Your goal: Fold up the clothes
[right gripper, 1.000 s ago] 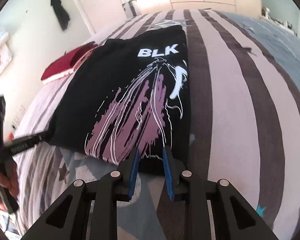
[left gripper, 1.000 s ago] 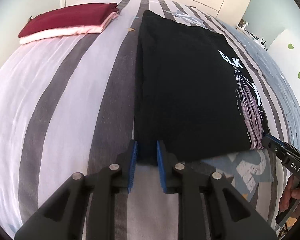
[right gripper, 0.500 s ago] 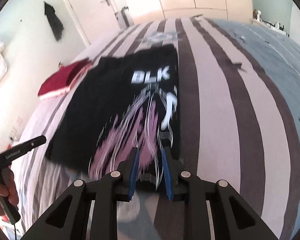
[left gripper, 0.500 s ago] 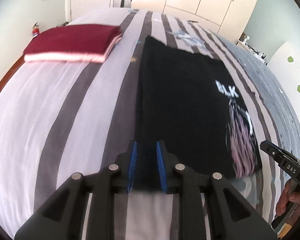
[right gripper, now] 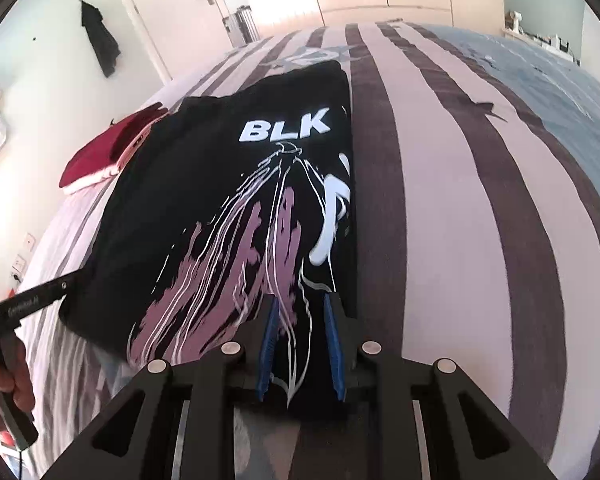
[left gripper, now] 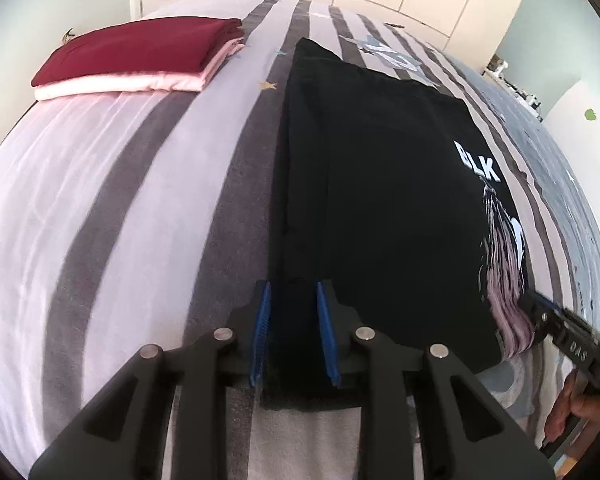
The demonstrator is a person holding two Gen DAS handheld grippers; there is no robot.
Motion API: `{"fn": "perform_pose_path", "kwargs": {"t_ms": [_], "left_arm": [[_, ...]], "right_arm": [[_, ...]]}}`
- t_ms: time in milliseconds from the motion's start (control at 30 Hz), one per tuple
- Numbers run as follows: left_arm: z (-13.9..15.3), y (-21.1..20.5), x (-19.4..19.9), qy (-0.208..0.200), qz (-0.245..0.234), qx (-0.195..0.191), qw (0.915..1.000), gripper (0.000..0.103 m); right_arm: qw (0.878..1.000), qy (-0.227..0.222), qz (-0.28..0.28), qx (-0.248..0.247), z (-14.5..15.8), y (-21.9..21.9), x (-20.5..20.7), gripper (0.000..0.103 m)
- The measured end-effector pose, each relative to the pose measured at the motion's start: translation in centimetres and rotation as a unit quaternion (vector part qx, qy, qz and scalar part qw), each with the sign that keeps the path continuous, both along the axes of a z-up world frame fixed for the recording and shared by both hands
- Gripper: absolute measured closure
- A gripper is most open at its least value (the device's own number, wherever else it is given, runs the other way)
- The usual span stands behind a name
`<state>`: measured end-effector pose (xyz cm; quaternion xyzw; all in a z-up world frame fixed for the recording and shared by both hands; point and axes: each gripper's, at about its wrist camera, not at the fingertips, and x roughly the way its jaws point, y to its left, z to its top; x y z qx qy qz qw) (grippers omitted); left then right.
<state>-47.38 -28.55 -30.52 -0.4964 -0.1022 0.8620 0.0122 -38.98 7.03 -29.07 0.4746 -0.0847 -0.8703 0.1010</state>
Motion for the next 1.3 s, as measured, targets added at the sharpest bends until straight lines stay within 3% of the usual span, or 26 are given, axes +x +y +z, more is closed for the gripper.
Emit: {"fn": "perform_pose_path", "kwargs": {"t_ms": [67, 200, 300, 467, 633, 767, 967, 1133, 1300], "left_arm": [[1.9, 0.1, -1.1, 0.025, -0.009, -0.007, 0.9996, 0.082], [3.6, 0.6, -7.4, 0.071, -0.029, -0.011, 0.997, 0.082], [3.6, 1.5, -13.2, 0.088, -0.047, -0.021, 0.9948, 0.082], [1.3, 2.4, -19.3, 0.076, -0.056, -0.032, 0.995, 0.082], [-1.7, 1.6, -20.2, 0.07, -0.051, -0.027, 0.9958, 0.082], [-1.5, 1.3, -20.3, 0.069, -0.05, -0.021, 0.9962, 0.082], [1.0, 4.2, -21.1, 0.103, -0.086, -0.022, 0.9908, 0.082], [-2.6, 3.8, -22.8, 0.051, -0.057, -0.001, 0.9971, 0.08], [-1.8, 3.8, -22.6, 0.055, -0.056, -0.005, 0.9969, 0.08]], "right_arm": [[1.0, 0.002, 0.0, 0.001, 1.1, 0.0, -0.5, 0.082], [0.999, 0.041, 0.009, 0.0, 3.8, -0.3, -4.7, 0.082], [0.998, 0.069, 0.007, -0.004, 4.7, -0.8, -9.8, 0.082], [0.995, 0.099, 0.006, -0.007, 5.0, -1.9, -17.6, 0.082], [0.997, 0.078, -0.006, 0.006, 1.8, -1.4, -21.3, 0.082], [0.999, 0.046, -0.021, -0.018, -1.0, 0.3, -22.4, 0.082], [0.998, 0.068, -0.01, -0.015, 0.9, -0.4, -23.6, 0.082], [0.999, 0.044, -0.002, -0.01, -0.5, -0.9, -26.6, 0.082], [0.999, 0.039, 0.005, -0.015, -0.1, -0.7, -27.0, 0.082]]}}
